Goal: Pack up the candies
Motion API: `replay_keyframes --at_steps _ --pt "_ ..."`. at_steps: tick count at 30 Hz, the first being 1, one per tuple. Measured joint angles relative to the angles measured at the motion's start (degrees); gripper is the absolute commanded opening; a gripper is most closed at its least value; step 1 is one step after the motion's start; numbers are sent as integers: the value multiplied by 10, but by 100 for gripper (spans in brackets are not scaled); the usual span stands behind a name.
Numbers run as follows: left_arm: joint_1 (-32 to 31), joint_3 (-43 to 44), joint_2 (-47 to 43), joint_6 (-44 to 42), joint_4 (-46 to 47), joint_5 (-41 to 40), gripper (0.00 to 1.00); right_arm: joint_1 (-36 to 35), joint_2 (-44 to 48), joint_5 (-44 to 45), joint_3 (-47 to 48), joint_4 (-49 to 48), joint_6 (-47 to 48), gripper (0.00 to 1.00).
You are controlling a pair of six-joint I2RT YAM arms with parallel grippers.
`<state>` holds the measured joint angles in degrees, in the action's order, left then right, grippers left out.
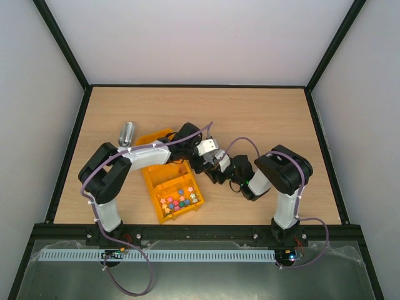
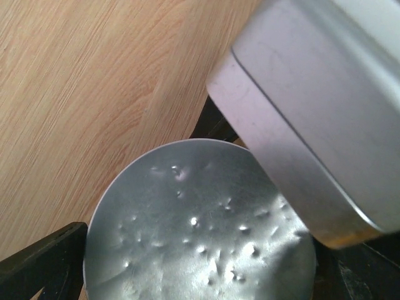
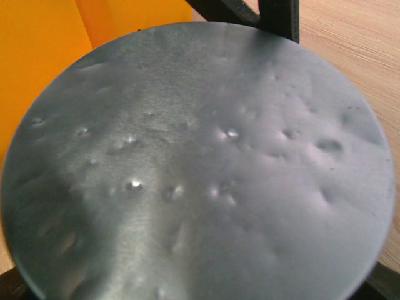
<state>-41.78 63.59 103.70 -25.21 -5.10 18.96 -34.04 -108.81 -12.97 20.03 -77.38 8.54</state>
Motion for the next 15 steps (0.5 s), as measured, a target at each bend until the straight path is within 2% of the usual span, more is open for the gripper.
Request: replay_keyframes --at_steps 7,15 --pt "-7 -17 0 28 30 -21 92 0 0 2 0 0 0 42" --pt "9 -11 0 -35 5 20 89 -1 0 -1 0 -1 -2 41"
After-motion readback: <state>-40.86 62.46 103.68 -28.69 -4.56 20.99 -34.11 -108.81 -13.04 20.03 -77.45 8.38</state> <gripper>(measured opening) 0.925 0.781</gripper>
